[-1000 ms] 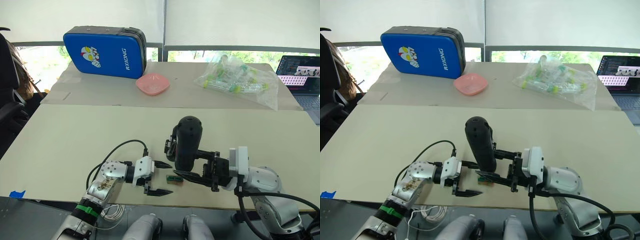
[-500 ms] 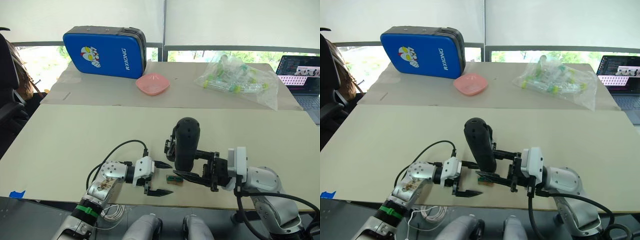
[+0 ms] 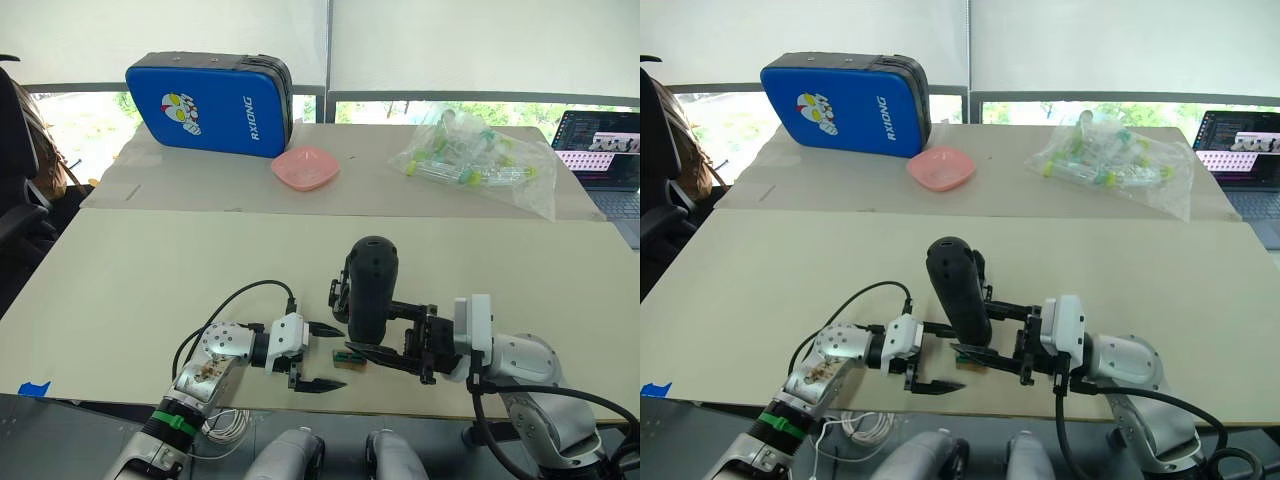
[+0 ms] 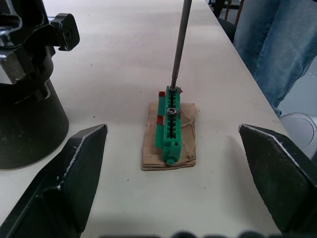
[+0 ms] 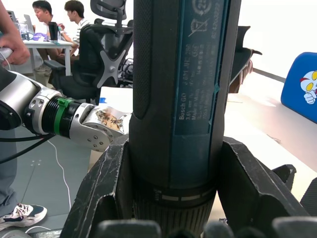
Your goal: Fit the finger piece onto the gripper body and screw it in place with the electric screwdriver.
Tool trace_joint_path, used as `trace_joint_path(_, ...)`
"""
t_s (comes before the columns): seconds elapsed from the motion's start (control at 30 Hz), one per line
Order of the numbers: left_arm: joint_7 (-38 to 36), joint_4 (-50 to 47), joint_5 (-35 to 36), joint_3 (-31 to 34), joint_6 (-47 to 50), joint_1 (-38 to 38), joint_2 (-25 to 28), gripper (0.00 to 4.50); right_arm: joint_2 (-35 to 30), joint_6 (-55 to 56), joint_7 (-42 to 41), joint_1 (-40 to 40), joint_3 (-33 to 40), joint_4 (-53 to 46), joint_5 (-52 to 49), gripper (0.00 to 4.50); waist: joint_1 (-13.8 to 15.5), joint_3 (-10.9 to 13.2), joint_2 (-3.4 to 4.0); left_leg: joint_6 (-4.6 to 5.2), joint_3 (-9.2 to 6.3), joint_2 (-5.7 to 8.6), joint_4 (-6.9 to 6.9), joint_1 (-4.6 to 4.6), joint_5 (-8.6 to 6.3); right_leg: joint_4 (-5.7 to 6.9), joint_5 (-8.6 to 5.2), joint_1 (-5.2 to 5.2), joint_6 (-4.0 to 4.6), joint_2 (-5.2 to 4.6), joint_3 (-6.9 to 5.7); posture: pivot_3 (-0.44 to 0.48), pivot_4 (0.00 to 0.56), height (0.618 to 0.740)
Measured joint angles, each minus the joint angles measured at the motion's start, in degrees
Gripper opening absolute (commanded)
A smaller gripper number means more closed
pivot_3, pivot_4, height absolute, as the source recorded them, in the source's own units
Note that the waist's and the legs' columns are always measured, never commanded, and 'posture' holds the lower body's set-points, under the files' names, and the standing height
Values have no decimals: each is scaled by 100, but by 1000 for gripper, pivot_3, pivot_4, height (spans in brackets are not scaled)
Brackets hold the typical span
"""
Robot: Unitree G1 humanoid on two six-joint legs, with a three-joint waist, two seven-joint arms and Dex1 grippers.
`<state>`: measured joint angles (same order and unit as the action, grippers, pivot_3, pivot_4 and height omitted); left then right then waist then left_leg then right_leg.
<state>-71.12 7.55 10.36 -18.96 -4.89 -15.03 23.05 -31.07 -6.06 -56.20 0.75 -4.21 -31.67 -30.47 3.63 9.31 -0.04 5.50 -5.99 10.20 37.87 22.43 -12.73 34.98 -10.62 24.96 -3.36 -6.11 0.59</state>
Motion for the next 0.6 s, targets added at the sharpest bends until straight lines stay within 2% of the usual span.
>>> trace_joint_path(0.6,16,-5,0,0,-1,10,3,4500,0,1,8,0,-73,0,33,1945,-1,0,0,0,0,-1,0,0,0,0,-2,0,-4,0,0,0,150,740)
